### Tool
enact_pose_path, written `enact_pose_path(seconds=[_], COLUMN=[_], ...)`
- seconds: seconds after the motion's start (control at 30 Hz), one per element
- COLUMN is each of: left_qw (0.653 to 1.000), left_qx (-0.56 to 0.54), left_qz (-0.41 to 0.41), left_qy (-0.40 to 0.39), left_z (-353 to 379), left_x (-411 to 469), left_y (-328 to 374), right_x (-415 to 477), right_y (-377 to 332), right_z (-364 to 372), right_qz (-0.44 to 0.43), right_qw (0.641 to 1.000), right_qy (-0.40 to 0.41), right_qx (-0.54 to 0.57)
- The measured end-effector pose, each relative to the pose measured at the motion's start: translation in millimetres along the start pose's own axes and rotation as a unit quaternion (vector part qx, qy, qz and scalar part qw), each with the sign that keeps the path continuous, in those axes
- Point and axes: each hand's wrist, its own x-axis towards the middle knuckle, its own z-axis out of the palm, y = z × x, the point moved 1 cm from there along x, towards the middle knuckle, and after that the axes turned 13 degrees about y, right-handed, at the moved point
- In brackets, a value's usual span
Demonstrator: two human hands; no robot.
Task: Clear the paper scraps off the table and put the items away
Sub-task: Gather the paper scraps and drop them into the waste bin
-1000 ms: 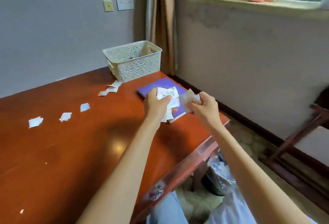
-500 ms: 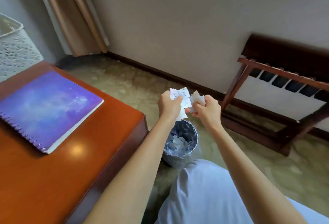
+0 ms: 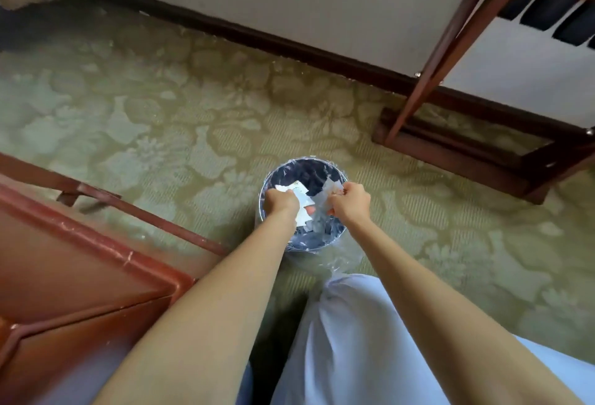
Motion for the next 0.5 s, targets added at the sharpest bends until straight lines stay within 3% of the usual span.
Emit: enact_pose_path(seconds=[0.17, 0.3, 0.5], left_qw=[0.999, 0.990, 0.983], left_qx=[-0.018, -0.107, -0.147], left_qz=[-0.035, -0.095, -0.106], left_qy=[-0.011, -0.016, -0.020], left_z=[31.0, 47.3, 36.7], left_x=[33.6, 40.3, 28.0], left_y=[-13.3, -21.0, -21.2], right_x=[23.5, 36.1, 26.7], right_y=[23.1, 31.6, 23.8], right_z=[42.7, 62.2, 49.0], right_qz=[0.025, 0.054, 0.084], right_qw=[0.999, 0.995, 0.992], right_qy=[-0.018, -0.081, -0.091], right_qx=[-0.010, 0.002, -0.002])
